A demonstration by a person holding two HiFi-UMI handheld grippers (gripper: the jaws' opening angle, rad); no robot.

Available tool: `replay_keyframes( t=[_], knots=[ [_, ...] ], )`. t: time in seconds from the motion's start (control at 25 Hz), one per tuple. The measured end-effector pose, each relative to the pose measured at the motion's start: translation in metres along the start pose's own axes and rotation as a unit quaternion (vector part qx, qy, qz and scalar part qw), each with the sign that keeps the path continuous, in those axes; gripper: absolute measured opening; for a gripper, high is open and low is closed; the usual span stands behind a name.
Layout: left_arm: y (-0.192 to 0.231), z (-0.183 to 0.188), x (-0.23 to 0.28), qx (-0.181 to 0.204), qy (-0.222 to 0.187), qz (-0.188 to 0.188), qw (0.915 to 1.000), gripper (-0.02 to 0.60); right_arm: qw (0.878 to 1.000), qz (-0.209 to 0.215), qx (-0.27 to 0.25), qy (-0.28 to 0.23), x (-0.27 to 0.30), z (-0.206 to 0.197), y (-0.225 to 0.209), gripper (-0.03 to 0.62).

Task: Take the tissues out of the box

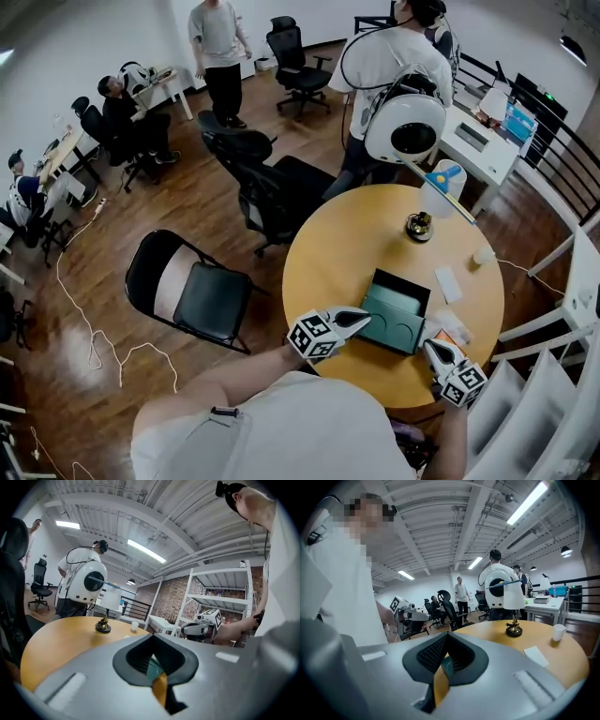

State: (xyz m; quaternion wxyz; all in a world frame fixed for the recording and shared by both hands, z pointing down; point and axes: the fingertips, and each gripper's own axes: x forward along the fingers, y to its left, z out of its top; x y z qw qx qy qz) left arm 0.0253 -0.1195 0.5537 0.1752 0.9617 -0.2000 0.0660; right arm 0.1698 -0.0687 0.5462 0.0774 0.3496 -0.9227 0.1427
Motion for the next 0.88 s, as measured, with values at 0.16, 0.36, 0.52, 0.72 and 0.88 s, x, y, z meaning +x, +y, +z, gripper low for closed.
replay_keyframes(
  t=[0.16, 0.36, 0.52, 0.72, 0.88],
  knots=[
    [-0.006, -0.003, 0.007, 0.003, 0.003, 0.007, 1.0, 0.0, 1.0, 0.014, -0.001, -0.01, -0.002, 0.0, -0.004, 0.0],
    [-0.01, 0.0, 0.008, 0.008, 0.002, 0.007, 0.9999, 0.0, 1.0, 0.02, 0.0, -0.018, -0.003, 0.003, -0.003, 0.0],
    [-0.014, -0.001, 0.009, 0.009, 0.002, 0.005, 0.9999, 0.0, 0.999, 0.028, 0.004, -0.017, -0.002, -0.003, 0.0, 0.0],
    [-0.016, -0.002, 0.012, 0.007, 0.002, 0.002, 1.0, 0.0, 1.0, 0.028, 0.001, -0.012, -0.004, 0.0, 0.0, 0.0],
    [-0.016, -0.005, 0.012, 0.005, 0.005, 0.003, 1.0, 0.0, 0.999, 0.029, 0.003, -0.017, -0.007, -0.002, -0.003, 0.0]
  ],
)
